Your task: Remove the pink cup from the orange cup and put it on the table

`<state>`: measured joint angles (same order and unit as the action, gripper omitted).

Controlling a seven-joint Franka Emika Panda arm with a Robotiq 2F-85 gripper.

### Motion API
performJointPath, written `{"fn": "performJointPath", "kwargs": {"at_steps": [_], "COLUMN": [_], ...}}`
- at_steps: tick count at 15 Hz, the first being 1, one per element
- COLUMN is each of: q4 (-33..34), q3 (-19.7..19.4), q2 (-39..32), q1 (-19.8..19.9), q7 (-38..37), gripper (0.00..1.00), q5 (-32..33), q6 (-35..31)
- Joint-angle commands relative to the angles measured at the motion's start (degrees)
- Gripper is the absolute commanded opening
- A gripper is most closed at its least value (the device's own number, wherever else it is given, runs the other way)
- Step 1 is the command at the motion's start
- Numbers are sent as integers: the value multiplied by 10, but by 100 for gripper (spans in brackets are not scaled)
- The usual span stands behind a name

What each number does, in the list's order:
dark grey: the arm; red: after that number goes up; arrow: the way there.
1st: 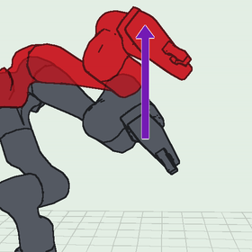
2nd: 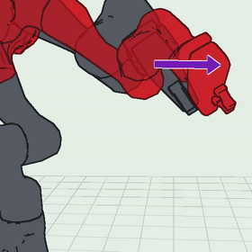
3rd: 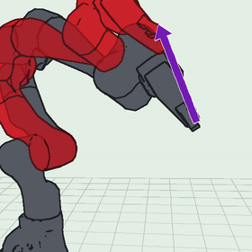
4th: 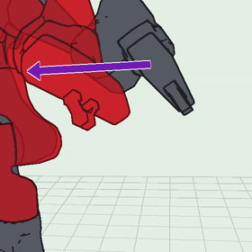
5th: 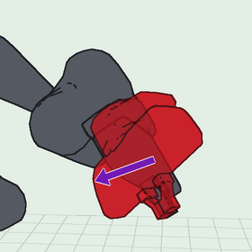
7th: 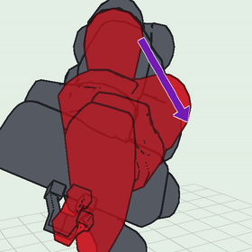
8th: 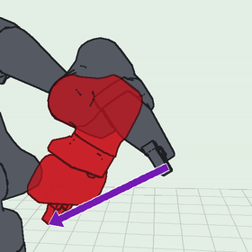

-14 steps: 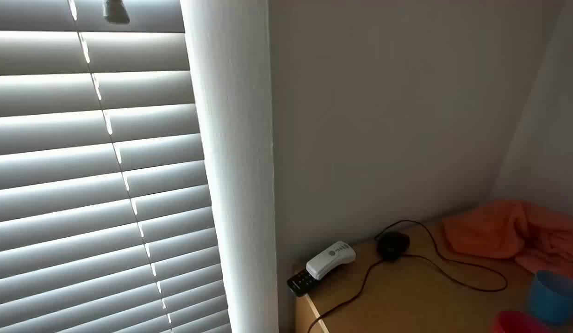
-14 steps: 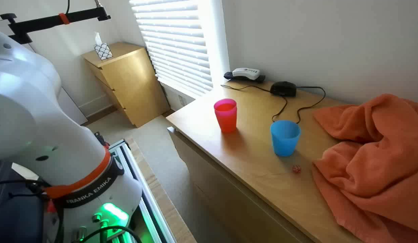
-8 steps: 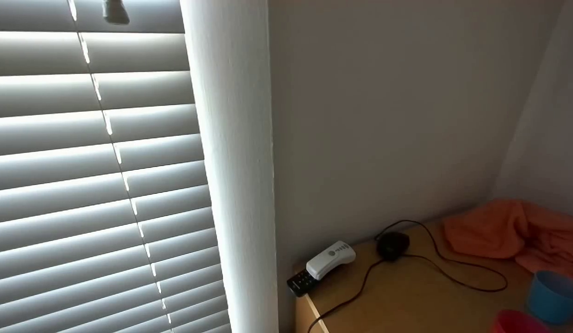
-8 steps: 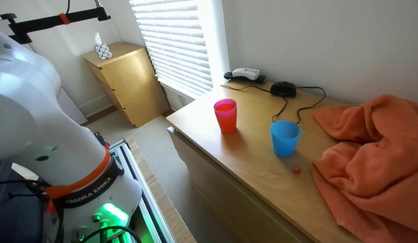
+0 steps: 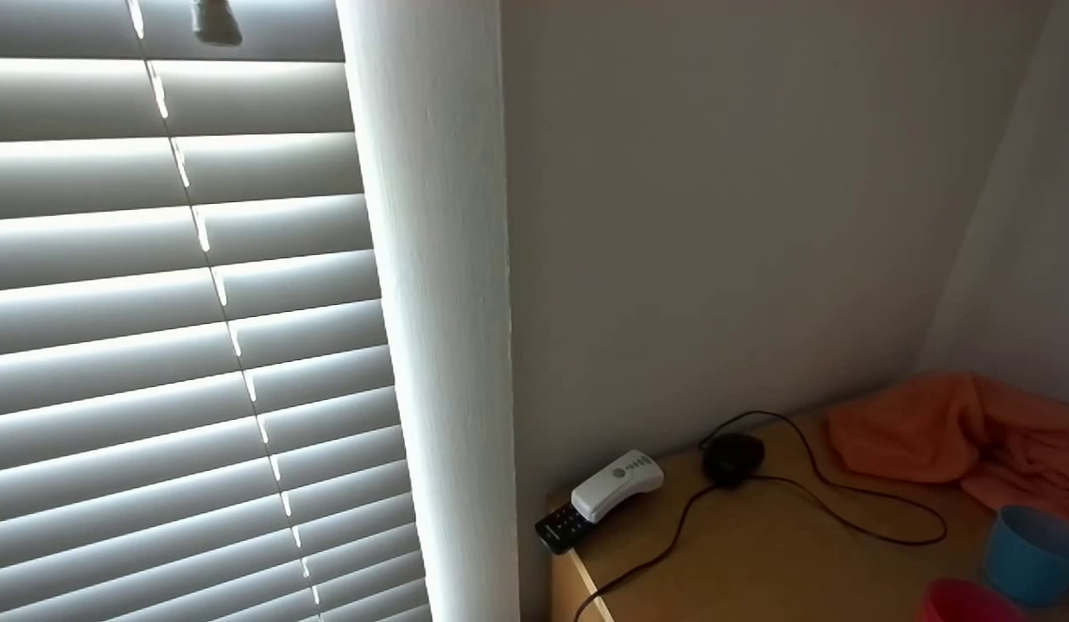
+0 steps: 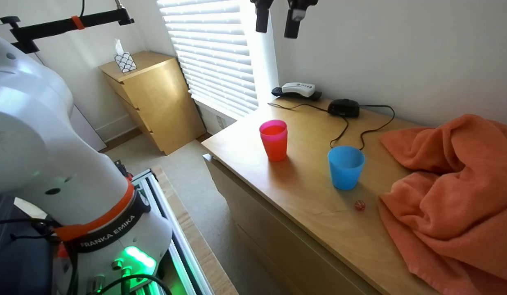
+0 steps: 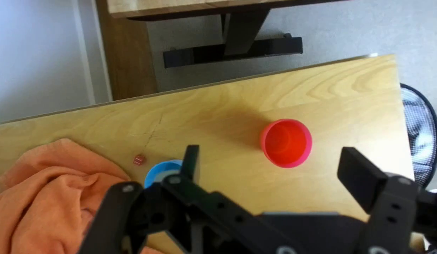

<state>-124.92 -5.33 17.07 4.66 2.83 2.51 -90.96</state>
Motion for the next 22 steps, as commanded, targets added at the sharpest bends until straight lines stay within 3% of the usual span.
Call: {"fn": "performJointPath", "kwargs": {"at_steps": [1,5,6,12,22], "q4": [-93,-178,-130,-130,-158], "q3": [14,26,24,25,43], "q2": [26,26,2,-9,-100], "q1": [-5,-3,-4,-8,-33], "q7": [-76,-130,-105,-105,-89], "gripper": [100,100,100,100,100], "q5": [-56,-92,-74,-89,-137], "q6": [-74,-181,-142,-153,-258]}}
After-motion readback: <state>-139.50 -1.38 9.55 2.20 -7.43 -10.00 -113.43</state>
